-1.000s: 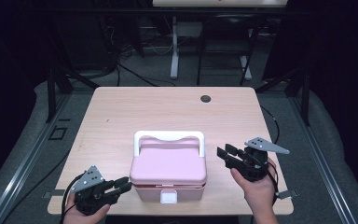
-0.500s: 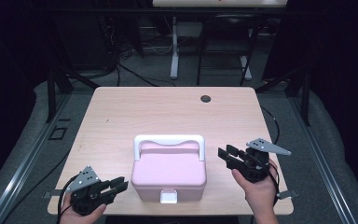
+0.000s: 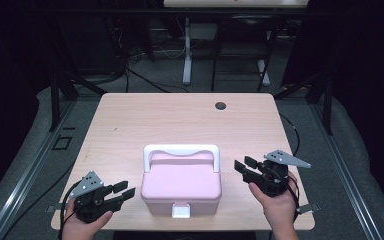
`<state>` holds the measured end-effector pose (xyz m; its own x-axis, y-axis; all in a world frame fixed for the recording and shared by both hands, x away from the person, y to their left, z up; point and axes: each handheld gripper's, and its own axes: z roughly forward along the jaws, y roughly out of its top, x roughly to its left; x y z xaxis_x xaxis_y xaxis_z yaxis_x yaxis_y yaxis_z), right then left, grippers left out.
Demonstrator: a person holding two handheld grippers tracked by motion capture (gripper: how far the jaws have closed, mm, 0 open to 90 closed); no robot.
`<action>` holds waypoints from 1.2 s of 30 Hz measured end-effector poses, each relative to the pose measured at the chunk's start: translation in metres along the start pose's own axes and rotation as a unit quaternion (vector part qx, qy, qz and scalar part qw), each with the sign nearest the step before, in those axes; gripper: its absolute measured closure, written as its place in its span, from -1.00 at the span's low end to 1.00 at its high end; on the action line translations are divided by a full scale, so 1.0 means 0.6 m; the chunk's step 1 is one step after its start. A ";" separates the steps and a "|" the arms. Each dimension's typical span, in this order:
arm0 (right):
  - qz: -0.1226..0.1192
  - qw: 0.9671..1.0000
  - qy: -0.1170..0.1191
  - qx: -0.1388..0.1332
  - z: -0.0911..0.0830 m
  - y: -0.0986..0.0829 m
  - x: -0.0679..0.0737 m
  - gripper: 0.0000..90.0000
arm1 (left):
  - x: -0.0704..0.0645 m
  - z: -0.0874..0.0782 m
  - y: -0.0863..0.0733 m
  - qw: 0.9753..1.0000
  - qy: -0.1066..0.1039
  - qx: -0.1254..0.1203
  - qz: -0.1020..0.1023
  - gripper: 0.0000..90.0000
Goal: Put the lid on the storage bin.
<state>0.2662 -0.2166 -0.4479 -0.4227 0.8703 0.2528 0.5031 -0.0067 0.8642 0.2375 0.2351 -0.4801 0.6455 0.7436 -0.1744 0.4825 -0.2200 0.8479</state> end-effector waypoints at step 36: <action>-0.042 0.998 -0.050 0.018 0.026 -0.050 -0.025 -0.12 | 0.085 0.063 0.011 0.997 0.067 -0.010 -0.042 -0.12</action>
<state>0.2692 -0.2216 -0.4847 -0.3888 0.9116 0.1335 0.4959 0.0849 0.8642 0.2962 0.2474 -0.5022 0.5183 0.8365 -0.1779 0.5189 -0.1423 0.8429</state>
